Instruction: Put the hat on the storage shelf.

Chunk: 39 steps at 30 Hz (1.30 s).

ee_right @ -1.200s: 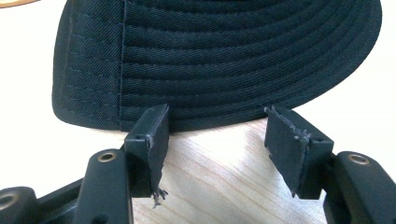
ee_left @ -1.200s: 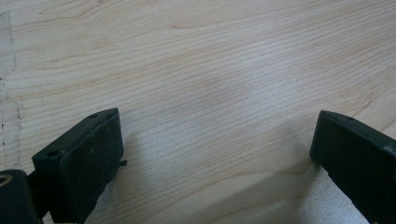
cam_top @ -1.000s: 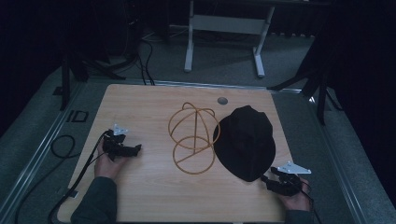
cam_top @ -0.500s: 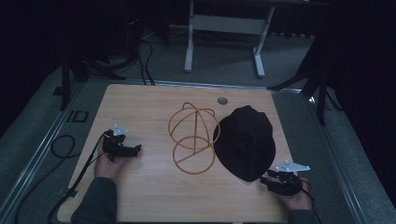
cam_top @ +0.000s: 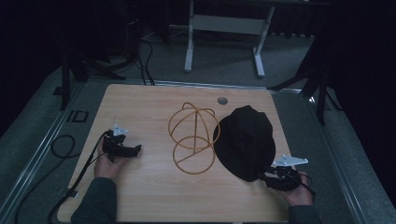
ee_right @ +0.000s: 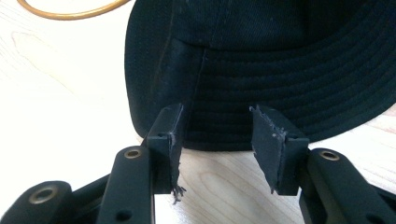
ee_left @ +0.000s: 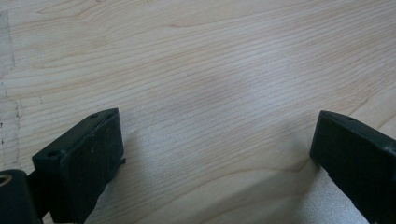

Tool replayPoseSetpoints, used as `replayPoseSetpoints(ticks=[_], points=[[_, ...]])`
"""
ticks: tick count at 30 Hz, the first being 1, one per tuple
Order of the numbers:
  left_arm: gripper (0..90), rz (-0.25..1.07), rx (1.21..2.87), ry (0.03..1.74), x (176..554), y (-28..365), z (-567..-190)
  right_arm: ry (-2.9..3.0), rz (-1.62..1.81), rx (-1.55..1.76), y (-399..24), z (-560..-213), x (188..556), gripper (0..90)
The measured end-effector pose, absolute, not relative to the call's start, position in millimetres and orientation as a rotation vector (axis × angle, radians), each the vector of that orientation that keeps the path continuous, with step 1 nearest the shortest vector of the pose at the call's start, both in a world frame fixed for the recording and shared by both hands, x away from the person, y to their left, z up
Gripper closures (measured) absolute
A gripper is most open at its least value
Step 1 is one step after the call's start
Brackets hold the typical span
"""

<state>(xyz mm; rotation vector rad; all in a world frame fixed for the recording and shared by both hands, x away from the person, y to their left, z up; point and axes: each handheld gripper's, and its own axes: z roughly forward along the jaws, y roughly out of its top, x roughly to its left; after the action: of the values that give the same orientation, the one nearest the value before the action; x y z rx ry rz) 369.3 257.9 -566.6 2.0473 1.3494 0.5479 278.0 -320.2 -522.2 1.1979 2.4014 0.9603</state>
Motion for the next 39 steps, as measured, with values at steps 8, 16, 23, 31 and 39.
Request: replayPoseSetpoints(ticks=[8, 16, 23, 31, 39], points=[[2.8, 0.548, 2.047, 1.349, 369.2, 257.9, -566.6, 2.421, 0.946, 1.213, -315.2, -513.1, 279.0, 48.4], [2.8, 0.548, 2.048, 1.349, 369.3, 257.9, -566.6, 2.415, 0.933, 1.217, -307.2, -501.2, 283.0, 41.8], [2.8, 0.548, 2.049, 1.349, 369.3, 258.0, -566.6, 2.4, 0.905, 1.214, -299.3, -487.9, 290.0, 37.1], [2.8, 0.548, 2.05, 1.349, 369.2, 258.0, -566.6, 2.387, 0.886, 1.235, -289.6, -482.3, 298.9, 25.4], [2.8, 0.548, 2.049, 1.349, 369.3, 258.0, -566.6, 2.395, 0.896, 1.208, -275.4, -472.0, 304.3, 31.7]])
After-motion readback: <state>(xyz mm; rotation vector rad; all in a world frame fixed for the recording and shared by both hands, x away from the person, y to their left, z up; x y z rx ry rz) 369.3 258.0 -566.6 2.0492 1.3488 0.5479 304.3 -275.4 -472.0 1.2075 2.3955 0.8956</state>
